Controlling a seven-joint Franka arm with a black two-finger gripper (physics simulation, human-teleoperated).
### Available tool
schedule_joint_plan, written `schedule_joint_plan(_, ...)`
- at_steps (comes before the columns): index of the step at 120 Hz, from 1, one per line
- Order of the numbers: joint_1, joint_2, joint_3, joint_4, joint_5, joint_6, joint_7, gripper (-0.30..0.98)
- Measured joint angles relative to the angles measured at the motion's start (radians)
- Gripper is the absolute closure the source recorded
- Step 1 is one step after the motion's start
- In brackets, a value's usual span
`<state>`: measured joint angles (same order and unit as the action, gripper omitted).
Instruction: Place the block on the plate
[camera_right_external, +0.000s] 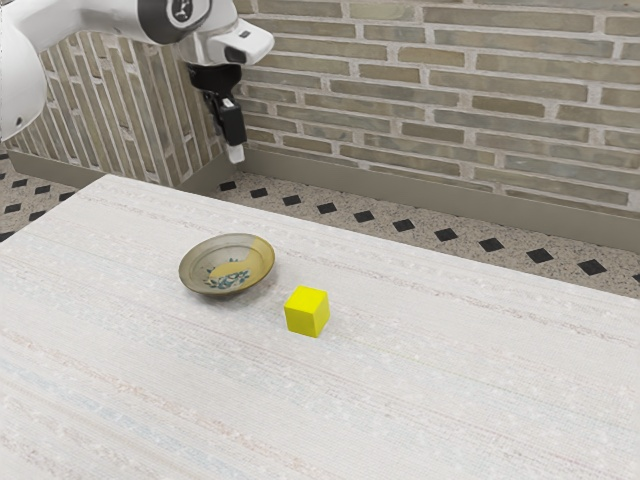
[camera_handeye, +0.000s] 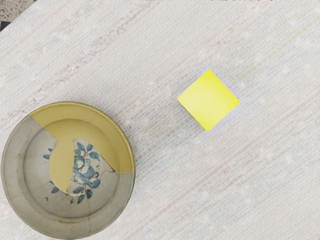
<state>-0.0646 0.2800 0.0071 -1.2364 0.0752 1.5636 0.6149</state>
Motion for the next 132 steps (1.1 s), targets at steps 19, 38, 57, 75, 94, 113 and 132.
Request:
schedule_joint_plan(19,-0.036,0.065,-0.002,-0.002,0.005,0.014,-0.002,0.00)
schedule_joint_plan(38,-0.069,0.152,-0.002,-0.014,0.007,0.043,-0.010,0.00)
schedule_joint_plan(57,-0.101,0.205,-0.004,-0.105,-0.016,0.091,-0.019,0.00)
schedule_joint_plan(75,-0.110,0.214,0.002,-0.204,-0.070,0.205,-0.056,0.00)
schedule_joint_plan(94,-0.108,0.245,0.008,-0.298,-0.095,0.352,-0.153,0.00)
schedule_joint_plan(113,-0.103,0.314,0.042,-0.294,-0.139,0.475,-0.259,0.00)
schedule_joint_plan(132,-0.094,0.408,0.071,-0.221,-0.202,0.555,-0.350,0.00)
